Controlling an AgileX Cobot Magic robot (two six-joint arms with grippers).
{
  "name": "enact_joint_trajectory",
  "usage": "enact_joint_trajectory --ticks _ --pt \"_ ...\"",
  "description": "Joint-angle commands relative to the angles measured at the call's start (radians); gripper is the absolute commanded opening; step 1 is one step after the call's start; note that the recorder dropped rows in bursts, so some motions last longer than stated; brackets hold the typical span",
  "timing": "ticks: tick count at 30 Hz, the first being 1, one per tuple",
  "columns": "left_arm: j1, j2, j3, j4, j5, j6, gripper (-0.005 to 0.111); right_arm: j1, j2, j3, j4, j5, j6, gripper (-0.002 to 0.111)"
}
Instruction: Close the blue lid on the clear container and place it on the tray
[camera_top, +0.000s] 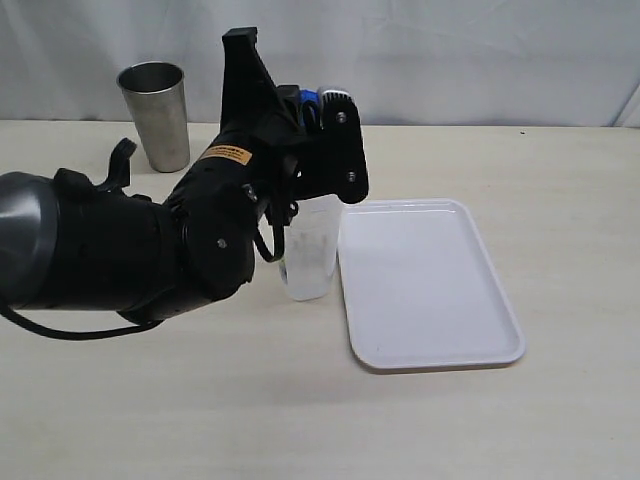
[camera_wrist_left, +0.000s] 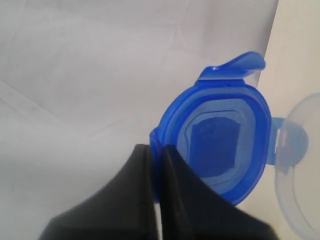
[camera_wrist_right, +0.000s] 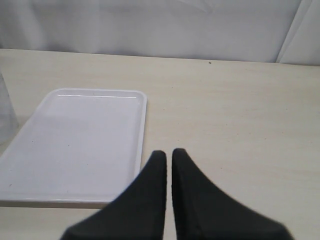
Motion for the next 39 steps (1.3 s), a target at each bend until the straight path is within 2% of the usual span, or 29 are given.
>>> enact_joint_trajectory --ticks 1,14,23,29,39 --pt "-0.001 -0.001 0.001 0.014 -0.005 -0.006 0.000 0.000 -0.005 0.003 0.006 -0.003 0.002 0.004" --pt "-0.025 -0.001 0.001 0.041 -0.046 0.005 0.000 0.000 -0.005 0.003 0.006 -0.003 0.002 0.004" --pt "-0.027 -0.001 0.001 0.006 -0.050 0.012 0.000 0.000 -0.005 0.003 0.006 -0.003 0.002 0.004" --pt "-0.069 -0.001 0.001 0.010 -0.091 0.029 0.000 0.000 -0.005 0.003 0.006 -0.003 0.002 0.004" --pt "-0.076 -0.001 0.001 -0.035 -0.110 0.069 0.000 0.000 -0.005 0.003 0.006 -0.003 0.002 0.004"
